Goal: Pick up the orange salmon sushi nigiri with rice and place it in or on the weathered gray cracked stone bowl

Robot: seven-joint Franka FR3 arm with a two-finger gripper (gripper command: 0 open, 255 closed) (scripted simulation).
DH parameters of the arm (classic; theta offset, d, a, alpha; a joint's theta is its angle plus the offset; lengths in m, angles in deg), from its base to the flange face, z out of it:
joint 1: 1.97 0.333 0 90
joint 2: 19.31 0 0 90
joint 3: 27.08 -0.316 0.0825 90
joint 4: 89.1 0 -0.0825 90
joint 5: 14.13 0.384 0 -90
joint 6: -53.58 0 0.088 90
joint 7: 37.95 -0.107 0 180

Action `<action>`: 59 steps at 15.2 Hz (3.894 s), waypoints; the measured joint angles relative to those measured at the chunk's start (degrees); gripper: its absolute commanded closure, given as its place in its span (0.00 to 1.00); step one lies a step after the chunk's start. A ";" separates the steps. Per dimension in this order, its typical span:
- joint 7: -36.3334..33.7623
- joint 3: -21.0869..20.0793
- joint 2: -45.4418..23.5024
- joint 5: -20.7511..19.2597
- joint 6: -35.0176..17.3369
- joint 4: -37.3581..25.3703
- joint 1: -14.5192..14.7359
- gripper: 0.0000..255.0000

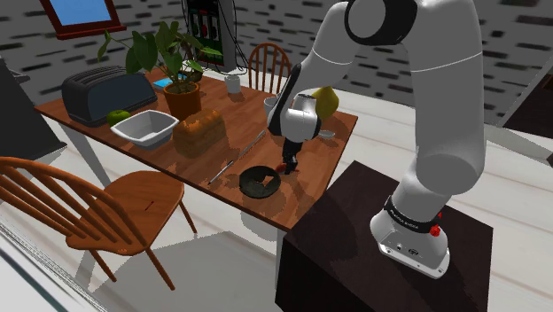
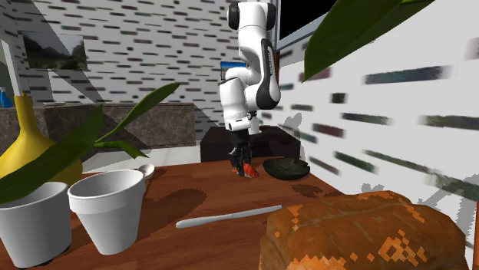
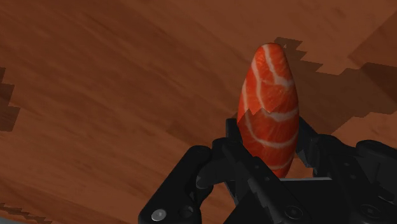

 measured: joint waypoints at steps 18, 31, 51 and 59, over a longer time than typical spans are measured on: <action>-8.50 6.97 9.79 -8.99 5.79 3.91 5.44 1.00; -19.73 12.11 20.02 -20.33 11.49 6.84 10.36 1.00; -31.52 2.11 9.49 -14.39 3.51 1.41 18.76 1.00; -29.05 0.06 6.33 -11.71 1.31 0.45 17.27 1.00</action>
